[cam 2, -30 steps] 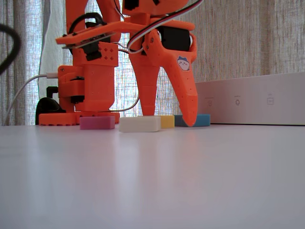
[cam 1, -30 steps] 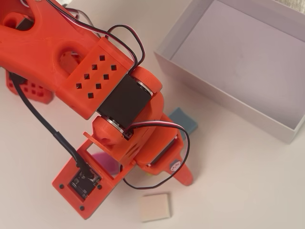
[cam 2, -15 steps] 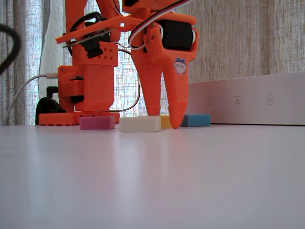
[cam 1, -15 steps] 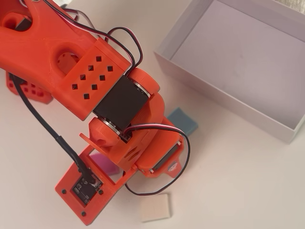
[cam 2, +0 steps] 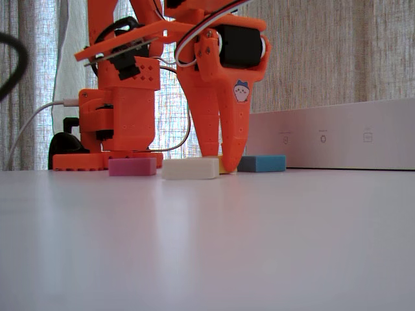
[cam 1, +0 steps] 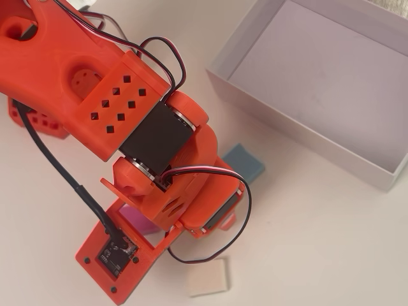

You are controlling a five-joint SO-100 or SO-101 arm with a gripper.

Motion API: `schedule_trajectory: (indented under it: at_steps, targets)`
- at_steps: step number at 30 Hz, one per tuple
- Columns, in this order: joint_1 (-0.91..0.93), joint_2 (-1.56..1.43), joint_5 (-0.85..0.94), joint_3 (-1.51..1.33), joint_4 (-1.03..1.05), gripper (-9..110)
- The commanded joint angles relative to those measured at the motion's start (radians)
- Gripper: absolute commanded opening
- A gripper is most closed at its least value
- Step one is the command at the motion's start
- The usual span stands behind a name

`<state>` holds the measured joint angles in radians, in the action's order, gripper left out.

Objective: Grasp the yellow cuboid and put it in the bin.

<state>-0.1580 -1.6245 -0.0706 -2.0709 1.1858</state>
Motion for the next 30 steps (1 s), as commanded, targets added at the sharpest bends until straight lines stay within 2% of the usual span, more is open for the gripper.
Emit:
schedule_trajectory:
  at_steps: [1,8,16,23,30]
  targets:
    - [0.04,-0.08,0.031,0.077,0.006,-8]
    - [0.014,-0.247,0.155,0.362,0.071,-8]
    - [-0.264,-0.397,0.339,0.581,0.175,-8]
    - [-0.612,-0.506,0.499,0.535,0.202,-8]
    - [-0.736,-0.525,0.572,0.221,0.025,-8]
